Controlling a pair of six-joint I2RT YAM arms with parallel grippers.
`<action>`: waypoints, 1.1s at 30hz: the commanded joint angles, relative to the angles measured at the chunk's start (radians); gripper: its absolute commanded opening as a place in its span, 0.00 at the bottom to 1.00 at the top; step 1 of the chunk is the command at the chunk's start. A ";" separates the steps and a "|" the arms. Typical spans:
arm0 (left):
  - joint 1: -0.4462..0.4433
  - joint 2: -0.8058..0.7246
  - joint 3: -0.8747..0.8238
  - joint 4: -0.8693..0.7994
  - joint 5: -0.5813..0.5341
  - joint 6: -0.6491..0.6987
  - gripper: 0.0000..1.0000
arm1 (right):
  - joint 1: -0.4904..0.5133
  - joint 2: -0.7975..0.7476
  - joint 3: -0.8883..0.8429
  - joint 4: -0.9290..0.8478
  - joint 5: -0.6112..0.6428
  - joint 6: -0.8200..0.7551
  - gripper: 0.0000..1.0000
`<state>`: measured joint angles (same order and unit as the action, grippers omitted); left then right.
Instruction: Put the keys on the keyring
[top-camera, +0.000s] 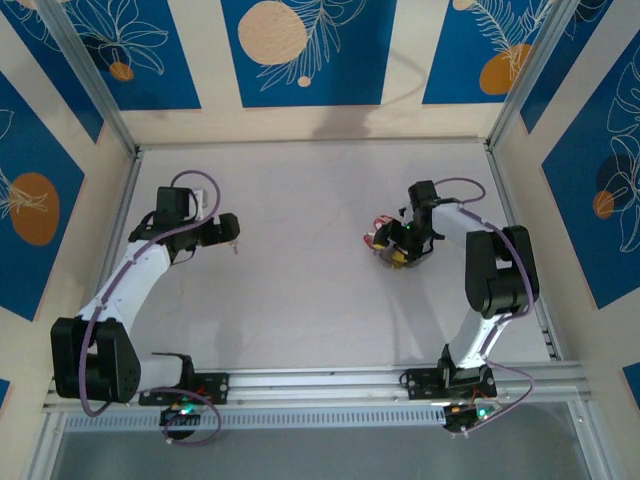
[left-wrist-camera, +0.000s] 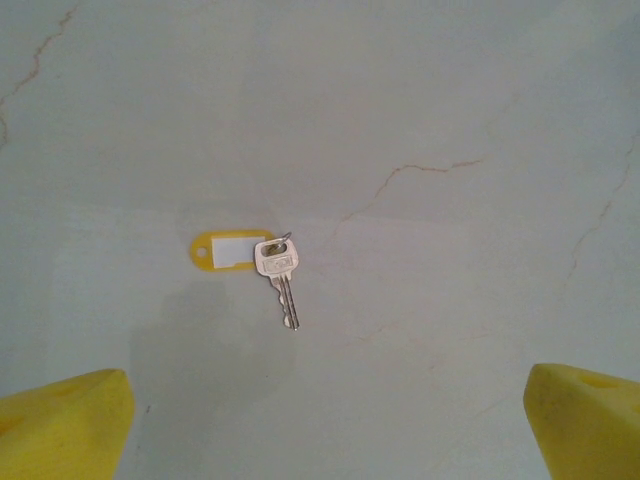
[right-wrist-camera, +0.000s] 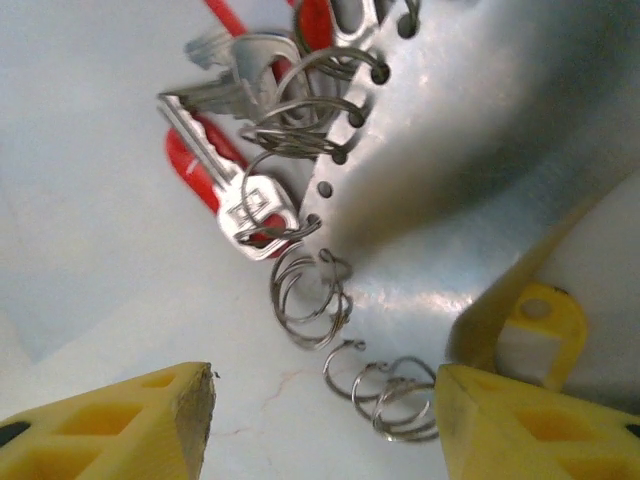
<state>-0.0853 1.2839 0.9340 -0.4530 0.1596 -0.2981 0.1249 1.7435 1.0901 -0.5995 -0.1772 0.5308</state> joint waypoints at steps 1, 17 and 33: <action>-0.002 0.014 0.001 0.012 0.044 -0.007 1.00 | -0.027 -0.091 0.017 -0.098 0.053 -0.043 0.60; -0.002 0.025 0.007 0.029 0.139 -0.024 1.00 | 0.051 -0.048 -0.011 -0.151 0.139 -0.073 0.27; -0.001 0.030 0.006 0.036 0.158 -0.033 1.00 | 0.239 -0.055 0.040 -0.211 0.448 0.108 0.19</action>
<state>-0.0853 1.3121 0.9340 -0.4309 0.2886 -0.3168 0.3523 1.6543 1.0821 -0.7734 0.1871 0.5770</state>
